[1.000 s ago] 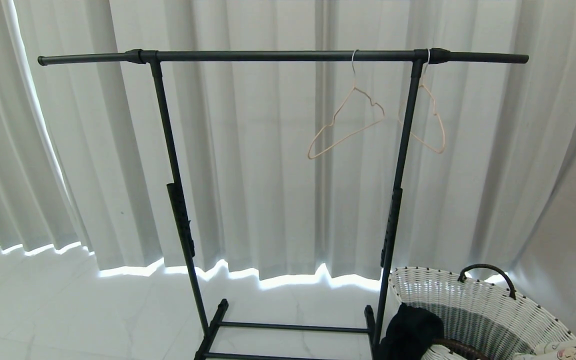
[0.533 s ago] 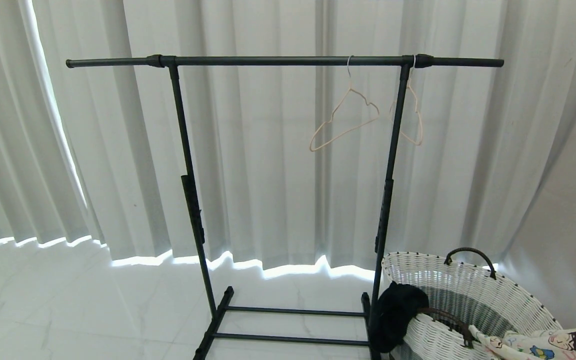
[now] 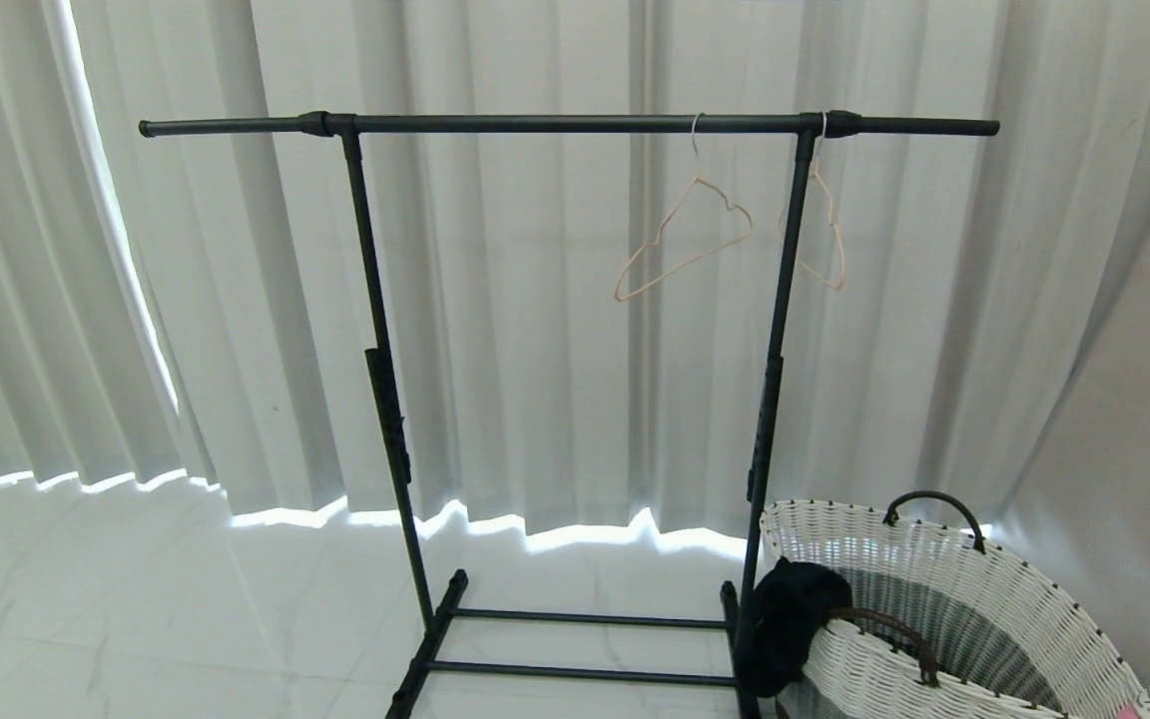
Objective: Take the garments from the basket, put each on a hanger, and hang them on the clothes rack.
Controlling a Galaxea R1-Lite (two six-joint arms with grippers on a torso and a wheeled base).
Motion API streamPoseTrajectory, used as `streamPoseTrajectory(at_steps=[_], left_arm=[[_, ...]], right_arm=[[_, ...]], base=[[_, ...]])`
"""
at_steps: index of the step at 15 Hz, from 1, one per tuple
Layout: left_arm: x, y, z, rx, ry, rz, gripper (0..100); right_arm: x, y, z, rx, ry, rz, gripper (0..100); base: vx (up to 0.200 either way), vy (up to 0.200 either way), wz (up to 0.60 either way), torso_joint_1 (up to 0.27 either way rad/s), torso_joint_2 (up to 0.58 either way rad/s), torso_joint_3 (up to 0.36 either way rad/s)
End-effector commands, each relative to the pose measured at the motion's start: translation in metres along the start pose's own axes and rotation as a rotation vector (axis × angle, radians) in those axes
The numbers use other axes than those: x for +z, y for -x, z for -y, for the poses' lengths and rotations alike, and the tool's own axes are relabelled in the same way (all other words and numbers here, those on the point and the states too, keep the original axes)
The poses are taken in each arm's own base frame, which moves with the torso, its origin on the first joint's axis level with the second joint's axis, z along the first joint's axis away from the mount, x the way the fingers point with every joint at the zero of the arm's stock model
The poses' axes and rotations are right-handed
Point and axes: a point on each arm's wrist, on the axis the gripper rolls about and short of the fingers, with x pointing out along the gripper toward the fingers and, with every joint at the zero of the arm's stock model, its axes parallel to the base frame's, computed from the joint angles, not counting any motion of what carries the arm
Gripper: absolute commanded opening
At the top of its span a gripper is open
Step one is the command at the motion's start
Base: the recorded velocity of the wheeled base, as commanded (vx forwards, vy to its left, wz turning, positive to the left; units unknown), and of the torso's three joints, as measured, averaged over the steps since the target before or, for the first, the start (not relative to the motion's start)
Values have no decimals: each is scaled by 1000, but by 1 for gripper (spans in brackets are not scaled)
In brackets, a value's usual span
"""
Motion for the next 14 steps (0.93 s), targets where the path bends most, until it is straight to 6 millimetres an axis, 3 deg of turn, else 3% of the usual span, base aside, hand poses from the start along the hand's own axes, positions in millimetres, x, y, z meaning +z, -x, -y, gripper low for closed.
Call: streamPoseTrajectory(at_steps=[1, 5, 6, 8, 10, 11, 14], left_arm=[[0, 0, 0, 0, 0, -2, 100], [2, 0, 0, -1, 27, 14, 100], [11, 2, 0, -16, 45, 45, 100], [73, 4, -3, -216, 109, 101, 100], [121, -17, -6, -324, 115, 49, 100], [136, -32, -5, -391, 118, 9, 100], [156, -82, 1, -522, 136, -145, 100]], right_arm=[[15, -29, 0, 135, -31, -63, 0], [27, -70, -5, 230, -26, -109, 0], [32, -78, -7, 244, -31, -103, 0], [44, -101, -19, 288, -26, -89, 0], [63, -116, -34, 325, -38, -58, 0], [77, -122, -44, 351, -58, -43, 0], [115, -145, -68, 389, -101, 2, 0]], base=[[0, 0, 0, 0, 0, 0], [0, 0, 0, 0, 0, 0], [0, 0, 0, 0, 0, 0], [0, 0, 0, 0, 0, 0], [0, 0, 0, 0, 0, 0], [0, 0, 0, 0, 0, 0], [0, 0, 0, 0, 0, 0]])
